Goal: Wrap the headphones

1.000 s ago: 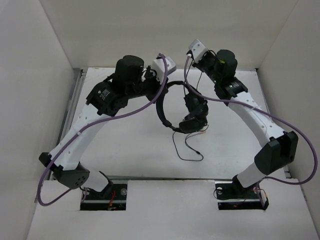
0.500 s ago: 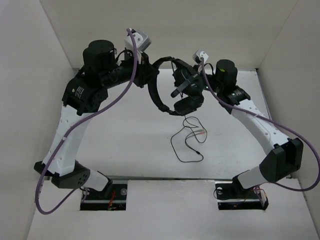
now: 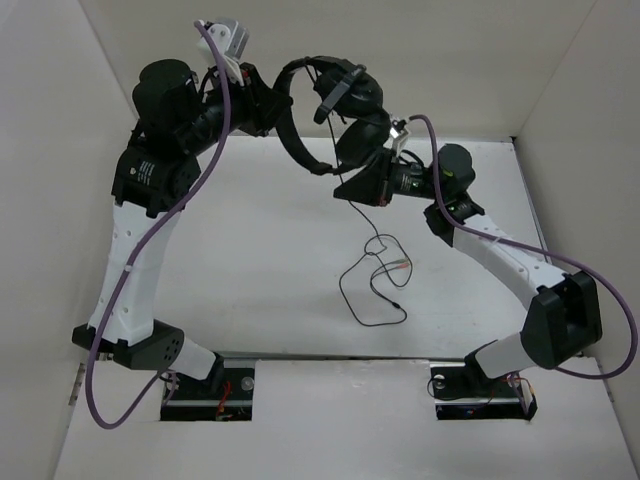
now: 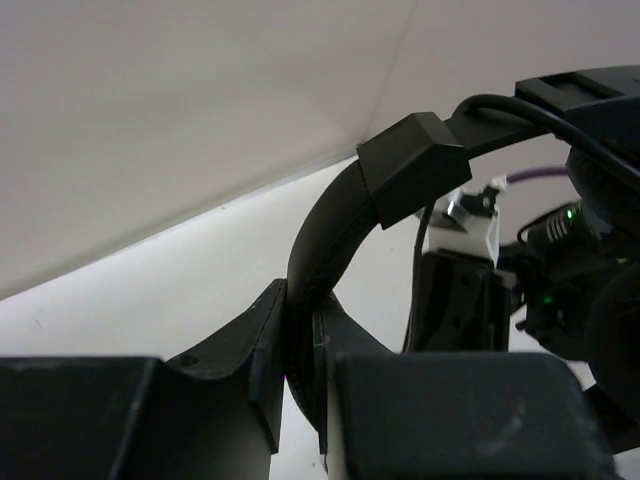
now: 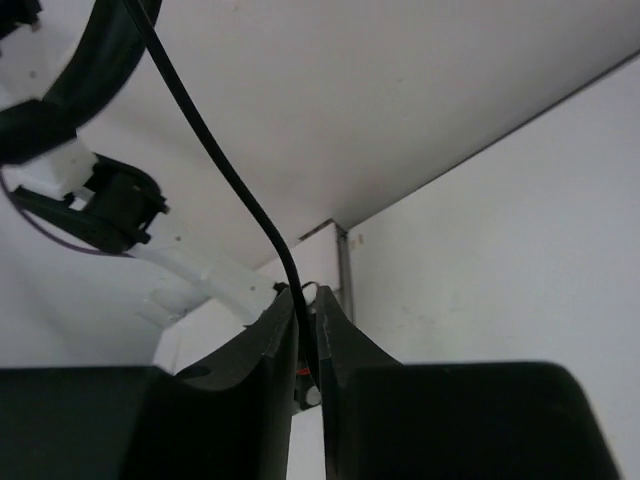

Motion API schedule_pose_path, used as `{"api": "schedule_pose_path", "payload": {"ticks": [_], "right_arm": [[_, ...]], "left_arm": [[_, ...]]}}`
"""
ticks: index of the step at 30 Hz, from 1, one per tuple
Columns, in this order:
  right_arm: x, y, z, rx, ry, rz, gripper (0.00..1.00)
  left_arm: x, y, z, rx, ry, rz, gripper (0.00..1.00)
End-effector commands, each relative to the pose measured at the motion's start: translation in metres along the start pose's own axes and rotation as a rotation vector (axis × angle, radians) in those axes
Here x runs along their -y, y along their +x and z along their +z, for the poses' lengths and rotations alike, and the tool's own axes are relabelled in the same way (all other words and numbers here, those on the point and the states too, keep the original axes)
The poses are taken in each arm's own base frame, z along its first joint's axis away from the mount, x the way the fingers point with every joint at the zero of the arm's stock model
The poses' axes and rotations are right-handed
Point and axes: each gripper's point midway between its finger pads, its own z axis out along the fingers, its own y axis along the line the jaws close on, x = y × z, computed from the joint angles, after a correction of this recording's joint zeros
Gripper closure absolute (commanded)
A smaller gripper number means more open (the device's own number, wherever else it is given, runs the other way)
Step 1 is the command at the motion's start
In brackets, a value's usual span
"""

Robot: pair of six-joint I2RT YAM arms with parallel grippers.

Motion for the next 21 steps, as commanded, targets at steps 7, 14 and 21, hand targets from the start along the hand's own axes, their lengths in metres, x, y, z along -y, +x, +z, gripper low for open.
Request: {"api": "schedule_pose_path", "payload": {"ticks": [7,14,21], "right_arm": [[-0.051,0.041,0.017,-0.081,-0.205,0.125,0.67],[-0.074,0.076,0.017,-0.188,-0.281,0.154,0.63],[-0.082,0.098,0.02,-0.252,-0.315,0.188,0.62]], "left_arm": [[-0.017,-0.088,-0.022,0.315,-0.107,-0.039,1.0],[-0.062,-0.1,-0.034,0.378,-0.28,-0.049,1.0],[-0.066,-0.1,-0.039,0.384,-0.301,-0.048,1.0]]}}
